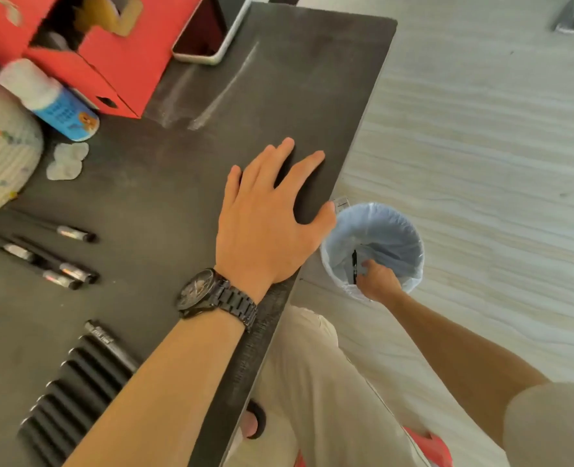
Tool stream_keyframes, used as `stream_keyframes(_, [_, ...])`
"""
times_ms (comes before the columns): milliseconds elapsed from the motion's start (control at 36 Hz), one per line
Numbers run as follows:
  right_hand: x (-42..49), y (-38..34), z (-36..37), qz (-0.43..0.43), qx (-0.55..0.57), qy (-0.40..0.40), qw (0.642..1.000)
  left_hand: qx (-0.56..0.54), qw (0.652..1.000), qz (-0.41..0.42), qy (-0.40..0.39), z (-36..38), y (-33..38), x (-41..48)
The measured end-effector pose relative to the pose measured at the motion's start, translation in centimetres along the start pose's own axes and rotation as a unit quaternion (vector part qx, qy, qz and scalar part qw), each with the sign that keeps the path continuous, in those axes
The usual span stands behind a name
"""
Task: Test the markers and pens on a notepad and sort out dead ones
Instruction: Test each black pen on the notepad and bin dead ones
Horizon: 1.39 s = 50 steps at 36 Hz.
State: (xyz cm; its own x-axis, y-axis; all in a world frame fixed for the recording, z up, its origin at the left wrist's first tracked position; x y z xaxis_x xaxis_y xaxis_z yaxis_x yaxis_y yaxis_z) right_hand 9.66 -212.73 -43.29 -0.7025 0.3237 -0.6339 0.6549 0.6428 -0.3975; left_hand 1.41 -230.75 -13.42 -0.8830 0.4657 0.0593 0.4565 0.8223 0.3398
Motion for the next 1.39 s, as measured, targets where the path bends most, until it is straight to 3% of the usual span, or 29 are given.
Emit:
stream_keyframes(139, [-5.4,-1.7,-3.4,-0.077,0.113,0.087,0.987,0.006,1.000,-0.017,-0.018,-0.3,0.6,-0.6])
stream_keyframes(306, [-16.1,-5.3,-8.2,-0.179,0.251,0.186,0.933,-0.041,0.997,-0.035,-0.046,-1.4,1.6,-3.7])
stream_keyframes(444, [-24.7,-10.7,-11.4,-0.316,0.337,0.203,0.863,-0.065,0.996,-0.030,0.058,-5.0,-0.2,-11.5])
stream_keyframes(528, [-28.4,-14.9,-11.8,-0.401,0.333,0.192,0.832,-0.086,0.984,-0.078,0.138,-7.3,-2.9,-18.5])
stream_keyframes(639, [-31.7,-21.6,-10.7,-0.507,0.266,0.148,0.806,-0.069,0.949,-0.208,0.228,-9.6,-8.2,-29.1])
stream_keyframes(722, [-32.8,-27.2,-9.3,-0.562,0.177,0.082,0.804,-0.063,0.904,-0.320,0.278,-11.1,-11.5,-36.1])
stream_keyframes(833, [-33.3,-35.2,-5.8,-0.621,0.002,0.029,0.784,-0.026,0.868,-0.420,0.266,-11.2,-14.4,-43.0])
stream_keyframes(972, [-31.8,-44.2,-0.4,-0.638,-0.233,0.043,0.732,-0.011,0.843,-0.468,0.265,-9.5,-15.5,-47.3])
stream_keyframes(1139, [-30.0,-51.0,4.3,-0.605,-0.376,0.059,0.700,-0.002,0.832,-0.482,0.276,-9.0,-16.1,-47.2])
stream_keyframes(1389, [-26.8,-54.9,8.3,-0.517,-0.417,0.072,0.744,-0.023,0.831,-0.484,0.273,-9.6,-16.5,-47.3])
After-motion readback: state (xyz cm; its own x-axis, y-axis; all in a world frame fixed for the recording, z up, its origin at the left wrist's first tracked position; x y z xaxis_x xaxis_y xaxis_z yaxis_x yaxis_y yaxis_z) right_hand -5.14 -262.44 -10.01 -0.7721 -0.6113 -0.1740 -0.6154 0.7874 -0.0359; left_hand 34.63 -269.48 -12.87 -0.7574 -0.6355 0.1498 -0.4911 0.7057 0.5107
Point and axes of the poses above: each hand's wrist, its own x-axis towards the middle knuckle, its own z-axis out of the palm, y = z × x, the point moved 3 cm from there along x, towards the middle knuckle, and after that the axes turned 4 degrees about -z, right-handed, at the moved point
